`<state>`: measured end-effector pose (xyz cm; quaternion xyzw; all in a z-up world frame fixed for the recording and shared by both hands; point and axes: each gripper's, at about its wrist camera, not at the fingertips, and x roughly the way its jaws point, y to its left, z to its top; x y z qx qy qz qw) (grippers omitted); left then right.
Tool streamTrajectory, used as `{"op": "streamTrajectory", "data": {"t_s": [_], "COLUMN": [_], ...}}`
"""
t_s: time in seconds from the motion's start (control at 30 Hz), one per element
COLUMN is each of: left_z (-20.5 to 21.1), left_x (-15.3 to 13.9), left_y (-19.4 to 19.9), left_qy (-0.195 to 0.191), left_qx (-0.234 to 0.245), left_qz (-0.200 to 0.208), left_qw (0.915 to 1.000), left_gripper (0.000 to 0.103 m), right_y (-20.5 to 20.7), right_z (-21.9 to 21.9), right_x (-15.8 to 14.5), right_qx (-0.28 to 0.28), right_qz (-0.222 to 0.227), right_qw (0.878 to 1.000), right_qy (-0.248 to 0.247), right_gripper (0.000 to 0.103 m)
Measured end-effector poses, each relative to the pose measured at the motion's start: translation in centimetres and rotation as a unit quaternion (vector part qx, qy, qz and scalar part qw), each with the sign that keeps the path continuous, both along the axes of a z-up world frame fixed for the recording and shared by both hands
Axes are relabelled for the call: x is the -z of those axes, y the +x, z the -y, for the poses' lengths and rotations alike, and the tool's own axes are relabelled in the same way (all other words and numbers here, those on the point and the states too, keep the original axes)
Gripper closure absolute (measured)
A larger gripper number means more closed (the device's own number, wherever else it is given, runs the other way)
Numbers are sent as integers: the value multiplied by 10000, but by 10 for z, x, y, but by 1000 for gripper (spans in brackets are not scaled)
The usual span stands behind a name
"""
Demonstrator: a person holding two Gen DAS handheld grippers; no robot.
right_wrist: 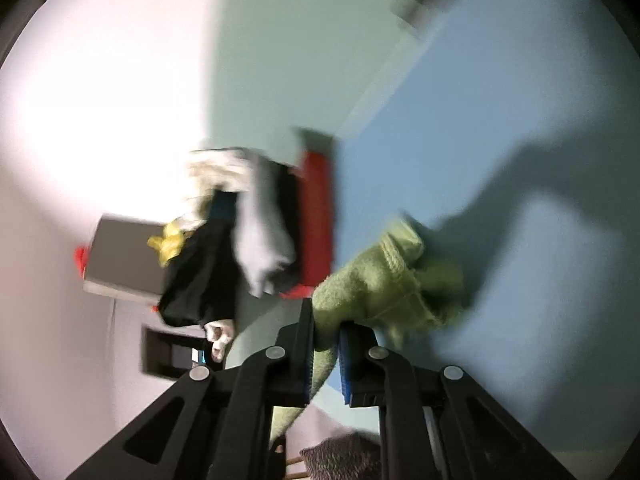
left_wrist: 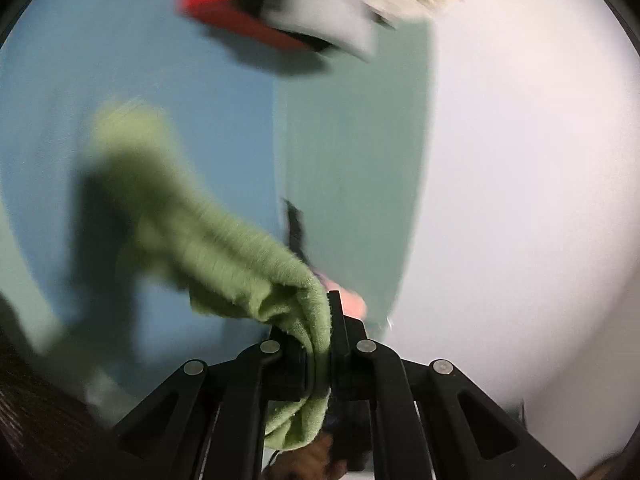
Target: Fold clothes
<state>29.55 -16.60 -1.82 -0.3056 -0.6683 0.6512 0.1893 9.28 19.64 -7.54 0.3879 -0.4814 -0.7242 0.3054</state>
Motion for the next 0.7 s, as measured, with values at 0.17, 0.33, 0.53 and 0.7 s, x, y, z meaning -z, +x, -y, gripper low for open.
{"op": "streamTrajectory", "data": {"t_s": [0.17, 0.33, 0.53, 0.7], "left_z": [5, 24, 41, 57], "left_x": [-39, -47, -97, -34], "left_y": [-33, -77, -94, -84], "left_qy": [219, 217, -869, -1313], "left_qx": [556, 640, 508, 585], "left_qz": [-335, -266, -820, 24], "left_qw": [9977, 9974, 9915, 9896], "left_gripper": [95, 96, 95, 96], "right_y": [11, -27, -65, -59], "right_z": [4, 21, 49, 61], "right_x": [-99, -131, -168, -141], "right_qx": [-20, -10, 63, -246], "right_qz": [-1457, -1886, -2577, -2401], "right_qw": [9893, 9817, 9620, 9602], "right_qy": [-108, 256, 905, 1409], "right_gripper": [92, 92, 92, 92]}}
